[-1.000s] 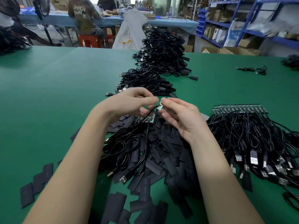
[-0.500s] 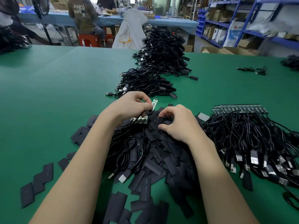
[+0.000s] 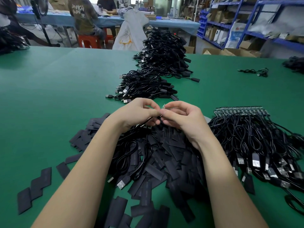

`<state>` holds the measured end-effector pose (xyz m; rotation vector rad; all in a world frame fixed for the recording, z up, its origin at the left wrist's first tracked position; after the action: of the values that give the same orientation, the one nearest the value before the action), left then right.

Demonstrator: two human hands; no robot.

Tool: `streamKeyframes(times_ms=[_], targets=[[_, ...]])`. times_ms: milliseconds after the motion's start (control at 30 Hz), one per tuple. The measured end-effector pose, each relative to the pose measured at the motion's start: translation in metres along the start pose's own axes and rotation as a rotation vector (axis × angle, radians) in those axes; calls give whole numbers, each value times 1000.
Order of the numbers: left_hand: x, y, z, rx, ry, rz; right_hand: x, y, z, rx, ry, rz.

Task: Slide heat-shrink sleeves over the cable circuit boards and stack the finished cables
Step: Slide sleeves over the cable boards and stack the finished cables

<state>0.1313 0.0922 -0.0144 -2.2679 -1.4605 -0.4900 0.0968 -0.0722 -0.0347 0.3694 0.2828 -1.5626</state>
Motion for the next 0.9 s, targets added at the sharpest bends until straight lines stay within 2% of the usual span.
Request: streamKeyframes(times_ms=[633, 733, 900], targets=[[0, 1, 3, 23, -154, -30, 1, 0, -1, 72, -138, 0], [1, 0, 3, 29, -219, 7, 5, 0, 1, 80, -84, -34], [5, -2, 4, 17, -271, 78, 11, 1, 7, 61, 168, -81]])
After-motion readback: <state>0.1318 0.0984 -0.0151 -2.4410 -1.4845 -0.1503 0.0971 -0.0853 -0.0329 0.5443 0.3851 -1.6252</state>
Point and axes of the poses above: each hand's wrist, its own y-axis towards the middle knuckle, its own x-axis out of the back of the hand, z = x × y, the point moved 2 cm from there along y, towards the middle knuckle, and after that the axes turned 15 degrees about y, right-handed, at the moved point
